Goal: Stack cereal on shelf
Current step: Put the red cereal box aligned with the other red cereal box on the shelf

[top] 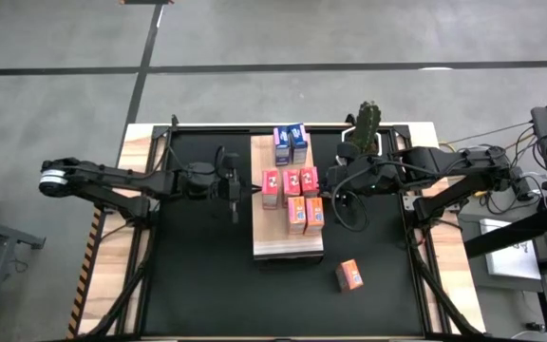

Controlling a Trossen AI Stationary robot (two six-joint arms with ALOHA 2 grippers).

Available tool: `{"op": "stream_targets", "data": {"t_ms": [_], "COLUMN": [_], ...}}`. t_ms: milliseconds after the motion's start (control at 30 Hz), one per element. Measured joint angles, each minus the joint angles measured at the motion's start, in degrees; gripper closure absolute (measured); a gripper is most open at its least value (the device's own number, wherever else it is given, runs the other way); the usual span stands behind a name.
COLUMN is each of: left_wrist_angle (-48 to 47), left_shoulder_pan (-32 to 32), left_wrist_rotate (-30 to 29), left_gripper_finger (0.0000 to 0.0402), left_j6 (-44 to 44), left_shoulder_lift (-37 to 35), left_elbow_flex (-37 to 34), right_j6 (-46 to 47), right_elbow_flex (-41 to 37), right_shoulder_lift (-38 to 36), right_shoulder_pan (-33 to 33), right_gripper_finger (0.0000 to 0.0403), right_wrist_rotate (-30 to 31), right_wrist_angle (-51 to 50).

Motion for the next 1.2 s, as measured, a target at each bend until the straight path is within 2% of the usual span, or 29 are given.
{"op": "stream_targets", "data": {"t_ms": [1200], "left_wrist_angle": [-0.2], "left_shoulder_pan": [0.0], "left_wrist_rotate": [1.4], "left_gripper_finger": [0.0402], "left_j6": [-2.9], "left_shoulder_lift": [0.2], "left_elbow_flex": [0.0], "right_j6": [0.7], "right_elbow_flex": [0.0], "right_shoulder_lift": [0.0], "right_shoulder_pan": [0.0], "right_gripper_finger": [0.0360], "right_wrist_rotate": [0.0], "right_wrist_angle": [-1.4]}}
